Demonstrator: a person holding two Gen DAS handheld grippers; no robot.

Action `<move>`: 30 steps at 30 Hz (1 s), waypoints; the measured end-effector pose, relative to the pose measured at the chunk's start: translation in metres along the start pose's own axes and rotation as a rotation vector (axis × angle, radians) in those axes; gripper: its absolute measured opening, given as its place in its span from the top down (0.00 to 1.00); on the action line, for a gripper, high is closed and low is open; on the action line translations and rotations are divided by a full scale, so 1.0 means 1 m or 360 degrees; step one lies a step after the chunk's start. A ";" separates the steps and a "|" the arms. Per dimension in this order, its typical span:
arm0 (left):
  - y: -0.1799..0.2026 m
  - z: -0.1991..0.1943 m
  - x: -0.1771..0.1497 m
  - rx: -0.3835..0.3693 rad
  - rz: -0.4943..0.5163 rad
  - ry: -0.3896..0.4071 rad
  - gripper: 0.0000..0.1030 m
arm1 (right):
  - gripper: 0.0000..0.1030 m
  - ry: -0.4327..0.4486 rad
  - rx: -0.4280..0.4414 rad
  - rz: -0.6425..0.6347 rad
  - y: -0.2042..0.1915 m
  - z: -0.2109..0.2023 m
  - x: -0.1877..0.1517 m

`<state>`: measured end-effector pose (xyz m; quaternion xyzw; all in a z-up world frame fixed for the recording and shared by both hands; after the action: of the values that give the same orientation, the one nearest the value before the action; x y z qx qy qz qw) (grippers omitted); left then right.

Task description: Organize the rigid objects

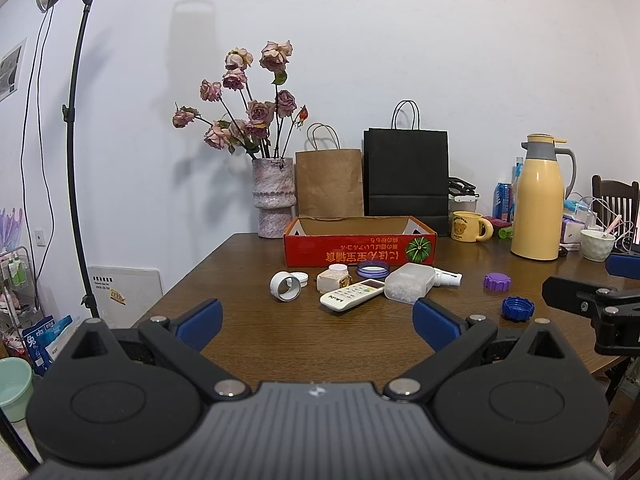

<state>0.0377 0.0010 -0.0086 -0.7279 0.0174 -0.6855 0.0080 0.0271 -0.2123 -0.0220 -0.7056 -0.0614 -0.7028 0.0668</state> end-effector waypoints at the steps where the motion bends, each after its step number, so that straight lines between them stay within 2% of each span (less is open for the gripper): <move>1: 0.000 0.000 0.000 0.0001 0.0000 0.0000 0.00 | 0.00 0.0000 0.0000 0.0000 0.000 0.000 0.000; 26: -0.005 0.003 0.001 -0.0005 -0.0005 -0.0019 0.00 | 0.00 -0.0019 0.0000 -0.0005 0.008 -0.001 0.002; 30: -0.002 0.009 -0.002 -0.0016 0.0000 -0.0041 0.00 | 0.00 -0.0046 -0.0006 -0.0027 0.009 0.011 -0.003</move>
<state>0.0464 0.0029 -0.0110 -0.7367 0.0208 -0.6759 0.0046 0.0393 -0.2190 -0.0256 -0.7153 -0.0670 -0.6932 0.0587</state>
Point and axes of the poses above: each gripper's, at about its wrist camera, not at the fingertips, and z roughly the way its jaws point, y to its right, x to its top, the point moved 4 cm from there along z, roughly the way its jaws point, and after that the axes turned 10 degrees about y, right-handed, at the moved point
